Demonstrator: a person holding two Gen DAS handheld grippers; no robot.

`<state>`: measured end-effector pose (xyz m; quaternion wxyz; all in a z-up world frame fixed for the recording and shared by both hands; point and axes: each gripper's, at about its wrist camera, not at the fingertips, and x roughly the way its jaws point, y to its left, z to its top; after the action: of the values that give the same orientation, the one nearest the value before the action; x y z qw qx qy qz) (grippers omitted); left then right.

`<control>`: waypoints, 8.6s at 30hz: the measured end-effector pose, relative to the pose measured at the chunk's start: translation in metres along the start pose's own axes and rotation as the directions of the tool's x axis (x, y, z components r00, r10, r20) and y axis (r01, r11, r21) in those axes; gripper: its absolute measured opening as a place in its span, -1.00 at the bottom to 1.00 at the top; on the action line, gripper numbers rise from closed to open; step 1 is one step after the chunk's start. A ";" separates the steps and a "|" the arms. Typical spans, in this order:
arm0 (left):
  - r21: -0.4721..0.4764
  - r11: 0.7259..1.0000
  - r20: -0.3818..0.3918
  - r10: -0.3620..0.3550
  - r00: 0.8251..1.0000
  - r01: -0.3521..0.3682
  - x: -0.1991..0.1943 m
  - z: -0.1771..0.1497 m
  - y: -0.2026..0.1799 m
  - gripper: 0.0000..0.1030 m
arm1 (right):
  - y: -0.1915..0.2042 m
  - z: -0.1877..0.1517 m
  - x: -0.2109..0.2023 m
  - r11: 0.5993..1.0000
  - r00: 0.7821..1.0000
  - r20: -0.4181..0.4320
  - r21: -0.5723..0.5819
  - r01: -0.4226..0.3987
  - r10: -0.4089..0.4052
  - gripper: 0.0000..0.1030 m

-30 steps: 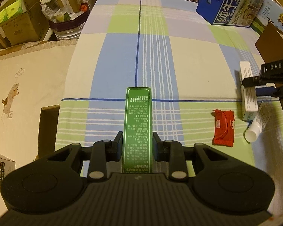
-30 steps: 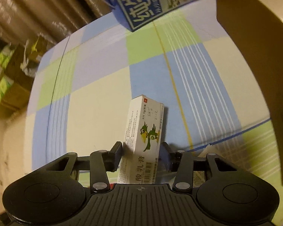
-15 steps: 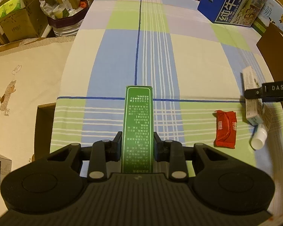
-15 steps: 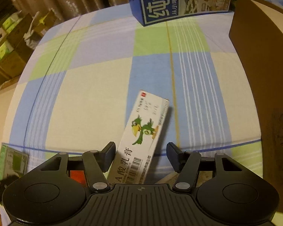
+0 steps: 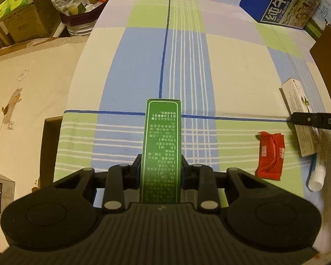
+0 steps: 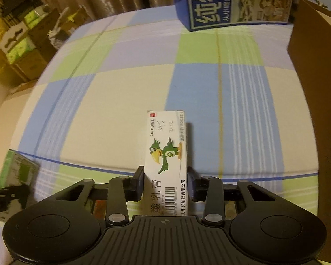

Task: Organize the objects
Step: 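Lift the green box and white ointment box toward the cardboard box, then lower both held boxes into the cardboard box, then open both grippers to drop the green and white boxes inside, then withdraw both tools from the box toward the red packet and toothpaste tube, then grasp the red candy packet with the left gripper while the right gripper grasps the white toothpaste tube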

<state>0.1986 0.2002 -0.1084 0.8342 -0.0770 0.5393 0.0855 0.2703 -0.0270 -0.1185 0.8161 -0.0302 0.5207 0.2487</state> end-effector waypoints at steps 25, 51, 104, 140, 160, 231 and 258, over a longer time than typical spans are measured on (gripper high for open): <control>0.041 0.999 0.036 -0.018 0.999 0.016 -0.047 -0.046 -0.035 -0.51 | -0.026 -0.059 -0.112 0.987 0.986 0.110 0.088 -0.131 0.121 -0.31; 0.110 0.988 0.088 -0.119 0.989 0.110 -0.091 -0.077 -0.106 -0.51 | -0.111 -0.126 -0.206 0.970 0.977 0.205 0.219 -0.109 0.063 -0.31; 0.358 0.911 0.149 -0.271 0.951 0.204 -0.012 0.145 -0.475 -0.51 | -0.340 0.091 -0.142 0.974 0.980 0.197 0.213 -0.081 0.038 -0.31; 0.382 0.906 0.182 -0.270 0.946 0.185 0.016 0.157 -0.487 -0.31 | -0.345 0.103 -0.135 0.989 0.980 0.195 0.145 0.002 -0.030 0.08; 0.312 0.926 0.204 -0.285 0.936 0.214 -0.066 0.102 -0.438 0.51 | -0.333 0.031 -0.220 0.980 0.962 0.274 0.192 -0.047 -0.008 0.36; 0.103 0.989 0.126 -0.123 0.984 0.110 -0.142 -0.075 -0.189 0.82 | -0.104 -0.123 -0.207 0.983 0.993 0.070 0.151 -0.101 0.092 0.36; 0.041 0.997 0.063 -0.065 0.996 0.062 -0.099 -0.070 -0.102 0.82 | -0.040 -0.101 -0.107 0.982 0.995 -0.023 0.162 -0.094 0.099 0.38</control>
<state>0.1199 0.0798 -0.0431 0.8547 -0.0751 0.5112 0.0507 0.1677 -0.1335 -0.0805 0.7949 0.0571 0.5523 0.2447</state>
